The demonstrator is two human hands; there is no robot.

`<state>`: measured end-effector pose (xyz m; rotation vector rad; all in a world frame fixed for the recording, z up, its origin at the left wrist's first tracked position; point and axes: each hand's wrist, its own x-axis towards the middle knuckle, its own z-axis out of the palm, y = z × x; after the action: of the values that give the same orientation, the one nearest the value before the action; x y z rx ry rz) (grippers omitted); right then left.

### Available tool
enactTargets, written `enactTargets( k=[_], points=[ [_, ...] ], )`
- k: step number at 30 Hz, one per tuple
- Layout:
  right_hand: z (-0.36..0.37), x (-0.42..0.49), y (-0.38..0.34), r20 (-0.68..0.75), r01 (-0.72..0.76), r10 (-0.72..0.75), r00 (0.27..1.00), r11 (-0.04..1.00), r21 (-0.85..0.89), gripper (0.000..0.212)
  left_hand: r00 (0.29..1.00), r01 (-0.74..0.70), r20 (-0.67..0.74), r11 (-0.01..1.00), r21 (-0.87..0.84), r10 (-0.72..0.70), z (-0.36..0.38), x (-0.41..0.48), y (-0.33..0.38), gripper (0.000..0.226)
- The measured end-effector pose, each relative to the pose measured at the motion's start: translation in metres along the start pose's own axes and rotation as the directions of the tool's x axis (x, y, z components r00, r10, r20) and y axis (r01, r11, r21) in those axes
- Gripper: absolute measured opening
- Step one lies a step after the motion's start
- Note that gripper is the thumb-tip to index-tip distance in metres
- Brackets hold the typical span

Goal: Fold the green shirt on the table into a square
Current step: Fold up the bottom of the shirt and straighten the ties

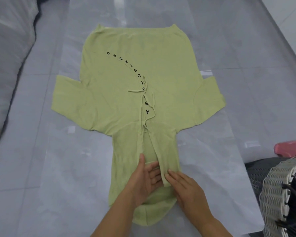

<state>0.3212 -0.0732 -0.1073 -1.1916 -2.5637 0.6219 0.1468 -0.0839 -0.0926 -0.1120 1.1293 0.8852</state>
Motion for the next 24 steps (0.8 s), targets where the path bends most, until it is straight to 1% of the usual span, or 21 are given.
enactTargets(
  k=[3, 4, 6, 8, 12, 14, 16, 17, 18, 19, 20, 21, 22, 23, 24],
  points=[
    [0.006, -0.004, -0.001, 0.004, 0.033, -0.033, 0.999, 0.998, -0.049, 0.036, 0.996, 0.05, 0.076, 0.992, -0.12, -0.041, -0.005, -0.002, 0.003, 0.088],
    [0.009, -0.006, -0.002, 0.015, 0.03, -0.029, 0.999, 0.998, -0.056, 0.035, 0.995, 0.059, 0.093, 0.989, -0.134, -0.047, -0.006, -0.001, 0.002, 0.092],
    [0.016, -0.011, -0.006, 0.053, 0.001, 0.002, 0.999, 0.999, -0.052, 0.04, 0.994, 0.05, 0.103, 0.991, -0.123, -0.037, -0.009, 0.001, 0.001, 0.094],
    [0.023, -0.017, -0.01, 0.071, -0.024, 0.028, 0.997, 0.998, -0.05, 0.036, 0.993, 0.042, 0.115, 0.993, -0.11, -0.029, -0.01, 0.003, -0.001, 0.095],
    [0.032, -0.025, -0.013, 0.144, -0.024, 0.037, 0.989, 0.996, -0.091, 0.052, 0.99, 0.011, 0.138, 0.997, -0.077, 0.0, -0.012, 0.001, -0.001, 0.092],
    [0.035, -0.026, -0.013, 0.151, -0.033, 0.049, 0.987, 0.994, -0.105, 0.056, 0.992, -0.03, 0.124, 0.999, -0.018, 0.032, -0.009, -0.006, -0.002, 0.08],
    [0.038, -0.027, -0.014, 0.157, -0.029, 0.049, 0.986, 0.992, -0.126, 0.058, 0.992, -0.1, 0.088, 0.991, 0.086, 0.092, -0.005, -0.014, -0.006, 0.064],
    [0.039, -0.029, -0.014, 0.169, -0.028, 0.05, 0.984, 0.991, -0.134, 0.058, 0.988, -0.152, 0.052, 0.972, 0.177, 0.145, 0.0, -0.019, -0.008, 0.06],
    [0.04, -0.03, -0.013, 0.174, -0.03, 0.053, 0.983, 0.991, -0.132, 0.058, 0.973, -0.22, 0.001, 0.929, 0.298, 0.23, 0.003, -0.022, -0.011, 0.06],
    [0.04, -0.031, -0.014, 0.164, -0.033, 0.054, 0.985, 0.991, -0.128, 0.057, 0.925, -0.304, -0.073, 0.842, 0.445, 0.373, 0.005, -0.023, -0.013, 0.06],
    [0.039, -0.03, -0.015, 0.142, -0.032, 0.049, 0.989, 0.992, -0.124, 0.056, 0.814, -0.359, -0.138, 0.674, 0.646, 0.565, 0.006, -0.022, -0.015, 0.055],
    [0.039, -0.029, -0.015, 0.127, -0.027, 0.043, 0.991, 0.992, -0.125, 0.055, 0.669, -0.343, -0.096, 0.421, 0.84, 0.737, 0.006, -0.02, -0.014, 0.05],
    [0.039, -0.028, -0.015, 0.116, -0.017, 0.032, 0.993, 0.991, -0.13, 0.054, 0.571, -0.307, 0.048, 0.159, 0.938, 0.819, 0.005, -0.012, -0.013, 0.049],
    [0.04, -0.029, -0.016, 0.108, -0.014, 0.028, 0.994, 0.992, -0.125, 0.054, 0.539, -0.275, 0.206, -0.061, 0.96, 0.817, 0.003, -0.002, -0.015, 0.05],
    [0.04, -0.029, -0.016, 0.1, -0.019, 0.03, 0.995, 0.993, -0.113, 0.055, 0.54, -0.24, 0.32, -0.222, 0.945, 0.779, 0.001, 0.008, -0.016, 0.052]
  ],
)
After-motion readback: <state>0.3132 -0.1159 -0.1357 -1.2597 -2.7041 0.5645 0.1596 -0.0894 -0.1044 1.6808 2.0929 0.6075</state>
